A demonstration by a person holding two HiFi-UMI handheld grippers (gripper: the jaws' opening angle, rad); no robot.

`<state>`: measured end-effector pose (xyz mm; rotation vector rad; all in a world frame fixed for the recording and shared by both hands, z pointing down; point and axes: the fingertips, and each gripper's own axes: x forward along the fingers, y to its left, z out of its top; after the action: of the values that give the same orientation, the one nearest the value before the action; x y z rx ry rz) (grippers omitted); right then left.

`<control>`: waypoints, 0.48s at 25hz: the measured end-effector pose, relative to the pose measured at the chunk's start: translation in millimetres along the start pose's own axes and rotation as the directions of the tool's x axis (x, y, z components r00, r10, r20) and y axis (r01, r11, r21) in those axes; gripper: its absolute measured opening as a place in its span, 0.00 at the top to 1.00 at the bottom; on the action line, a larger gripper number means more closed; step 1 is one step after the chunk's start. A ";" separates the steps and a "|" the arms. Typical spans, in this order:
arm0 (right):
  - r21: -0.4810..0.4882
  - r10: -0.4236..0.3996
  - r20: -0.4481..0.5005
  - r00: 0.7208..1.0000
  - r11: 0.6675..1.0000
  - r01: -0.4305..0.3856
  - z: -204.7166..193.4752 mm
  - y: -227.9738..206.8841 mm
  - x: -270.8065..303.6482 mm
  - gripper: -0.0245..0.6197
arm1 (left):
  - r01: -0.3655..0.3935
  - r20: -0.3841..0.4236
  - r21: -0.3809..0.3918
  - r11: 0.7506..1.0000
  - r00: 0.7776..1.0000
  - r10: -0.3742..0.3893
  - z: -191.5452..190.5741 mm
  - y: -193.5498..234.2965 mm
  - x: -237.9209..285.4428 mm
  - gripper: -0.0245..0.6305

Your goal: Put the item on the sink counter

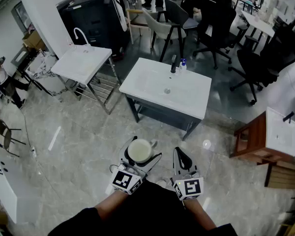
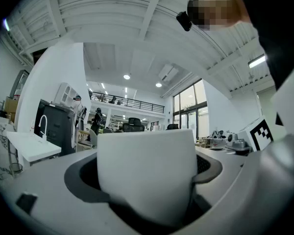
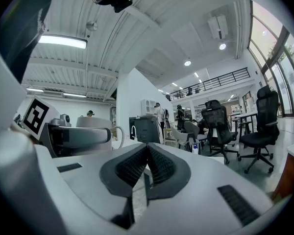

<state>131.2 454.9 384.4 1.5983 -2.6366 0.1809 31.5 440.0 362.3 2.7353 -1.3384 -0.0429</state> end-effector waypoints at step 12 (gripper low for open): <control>0.070 -0.031 -0.023 0.999 0.997 0.032 -8.9 -17.5 68.5 0.91 | -0.007 0.012 0.003 1.000 1.000 0.007 0.2 71.8 42.0 0.25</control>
<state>114.9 387.8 401.8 1.6479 -2.6151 0.2914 0.9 363.0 369.8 2.7371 -1.3517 -0.0567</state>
